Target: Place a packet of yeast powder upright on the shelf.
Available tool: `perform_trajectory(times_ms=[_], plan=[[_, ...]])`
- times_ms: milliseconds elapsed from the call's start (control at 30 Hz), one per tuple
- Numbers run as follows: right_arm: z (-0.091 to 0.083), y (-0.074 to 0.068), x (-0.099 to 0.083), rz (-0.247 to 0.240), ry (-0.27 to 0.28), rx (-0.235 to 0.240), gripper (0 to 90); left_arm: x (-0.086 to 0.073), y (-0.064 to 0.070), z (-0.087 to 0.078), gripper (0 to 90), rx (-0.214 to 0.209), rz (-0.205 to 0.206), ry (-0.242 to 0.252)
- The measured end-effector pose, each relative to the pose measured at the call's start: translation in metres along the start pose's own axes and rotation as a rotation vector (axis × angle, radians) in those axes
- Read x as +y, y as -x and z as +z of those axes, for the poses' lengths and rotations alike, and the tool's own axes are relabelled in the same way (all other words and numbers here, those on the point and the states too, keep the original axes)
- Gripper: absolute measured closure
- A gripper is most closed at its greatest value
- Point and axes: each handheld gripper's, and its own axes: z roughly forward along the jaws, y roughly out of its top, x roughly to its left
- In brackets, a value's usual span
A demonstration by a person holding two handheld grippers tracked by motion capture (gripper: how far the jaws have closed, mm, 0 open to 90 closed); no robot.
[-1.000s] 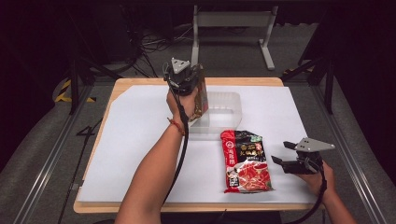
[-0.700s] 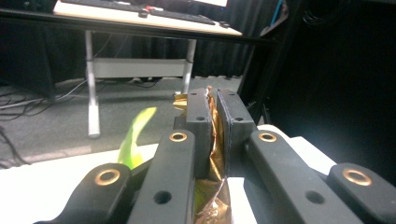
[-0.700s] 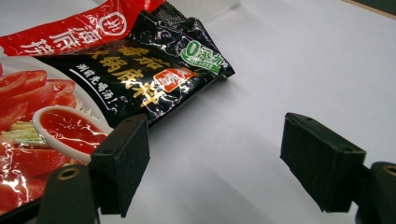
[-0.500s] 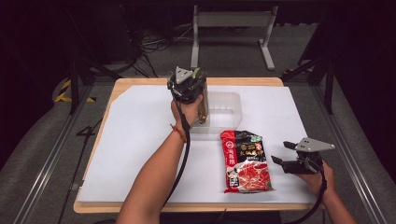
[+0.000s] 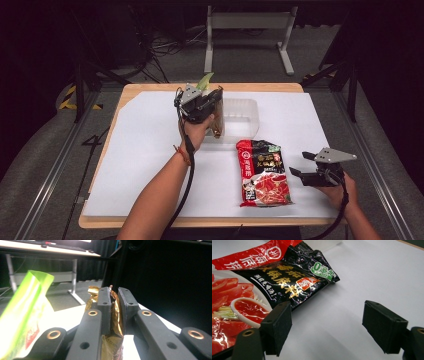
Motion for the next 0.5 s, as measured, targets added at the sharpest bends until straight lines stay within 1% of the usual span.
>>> perform_trajectory(times_ms=[33,67,100,267,300,333,433,500], plan=[[0.0000,0.0001,0.0000,0.000,-0.001,0.001,24.0,-0.0010,0.0009,-0.0005,81.1,-0.013,-0.003,0.003],[0.0001,0.0001,0.0000,0.000,-0.001,0.001,24.0,-0.0010,0.0009,-0.0005,81.1,-0.013,-0.003,0.003],[0.0002,0.0002,0.0000,0.000,-0.002,0.000,24.0,-0.0028,0.0043,-0.0028,81.1,-0.014,0.024,0.002],[0.0007,-0.0007,0.0002,-0.003,-0.004,0.000,23.9,-0.0067,0.0039,-0.0055,81.2,-0.032,0.022,0.024],[0.0008,-0.0010,0.0002,-0.005,-0.003,0.001,23.9,-0.0074,0.0044,-0.0062,81.2,-0.026,0.016,0.027],[0.0008,-0.0012,0.0002,-0.006,-0.003,0.002,23.9,-0.0076,0.0043,-0.0070,81.2,-0.025,0.026,0.026],[0.0010,-0.0009,0.0000,-0.005,-0.006,0.000,23.9,-0.0088,0.0039,-0.0089,81.1,-0.030,0.034,0.031],[0.0014,-0.0006,-0.0001,-0.004,-0.006,-0.001,23.9,-0.0094,0.0029,-0.0096,80.8,-0.031,0.028,0.037]])
